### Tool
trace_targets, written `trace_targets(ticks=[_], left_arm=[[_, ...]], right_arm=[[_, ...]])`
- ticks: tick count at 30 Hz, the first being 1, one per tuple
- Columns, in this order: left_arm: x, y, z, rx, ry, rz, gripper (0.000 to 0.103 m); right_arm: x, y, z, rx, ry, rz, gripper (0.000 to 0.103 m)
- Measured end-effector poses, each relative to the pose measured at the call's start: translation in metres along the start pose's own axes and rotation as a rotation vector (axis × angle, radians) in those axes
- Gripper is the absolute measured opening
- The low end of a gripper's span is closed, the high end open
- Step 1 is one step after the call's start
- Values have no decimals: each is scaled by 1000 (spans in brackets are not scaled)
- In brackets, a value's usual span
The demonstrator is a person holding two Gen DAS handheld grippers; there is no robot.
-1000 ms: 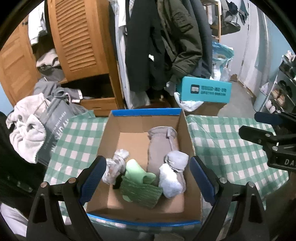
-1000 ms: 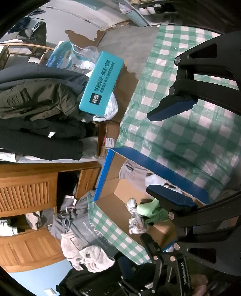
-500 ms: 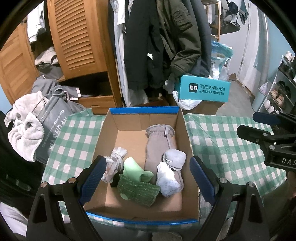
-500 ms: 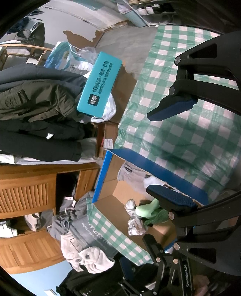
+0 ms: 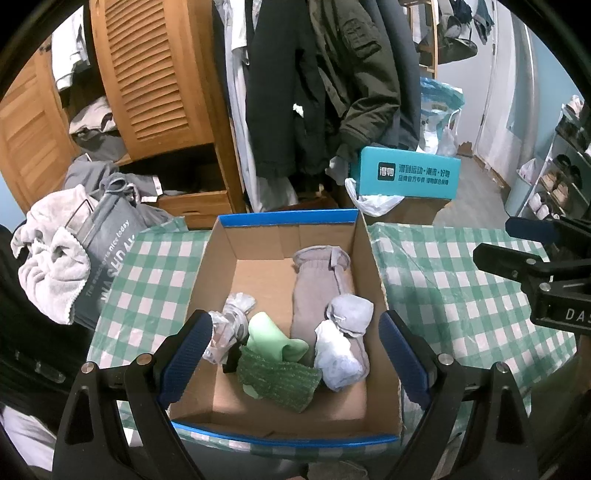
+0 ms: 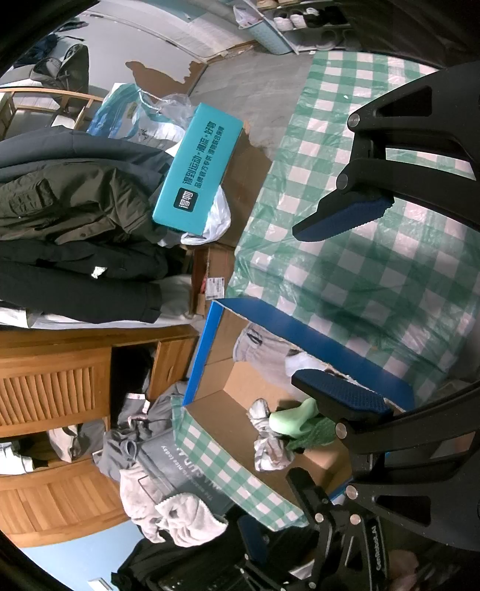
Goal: Organize soft objects
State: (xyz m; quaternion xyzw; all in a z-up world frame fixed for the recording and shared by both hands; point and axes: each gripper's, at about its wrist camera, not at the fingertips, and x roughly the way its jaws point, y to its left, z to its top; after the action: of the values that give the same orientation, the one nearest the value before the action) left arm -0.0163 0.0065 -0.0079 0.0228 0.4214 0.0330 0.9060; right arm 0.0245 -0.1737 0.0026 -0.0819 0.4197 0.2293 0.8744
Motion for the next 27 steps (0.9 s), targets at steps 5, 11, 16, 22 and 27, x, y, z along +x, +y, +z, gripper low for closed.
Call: trace_targets(ticks=[5, 11, 16, 22, 27], left_arm=[[0, 1, 1, -2, 2, -5, 93], [0, 0, 1, 1, 11, -15, 93], [2, -2, 0, -1, 15, -26, 93], [-1, -1, -1, -4, -4, -56, 93], [-1, 1, -1, -14, -9, -73, 93]], right_arm=[[0, 1, 1, 0, -1, 0, 71], [0, 1, 1, 0, 0, 0, 71], [0, 0, 1, 1, 1, 0, 71], [0, -1, 1, -1, 0, 0, 71], [0, -2, 1, 1, 2, 0, 71]])
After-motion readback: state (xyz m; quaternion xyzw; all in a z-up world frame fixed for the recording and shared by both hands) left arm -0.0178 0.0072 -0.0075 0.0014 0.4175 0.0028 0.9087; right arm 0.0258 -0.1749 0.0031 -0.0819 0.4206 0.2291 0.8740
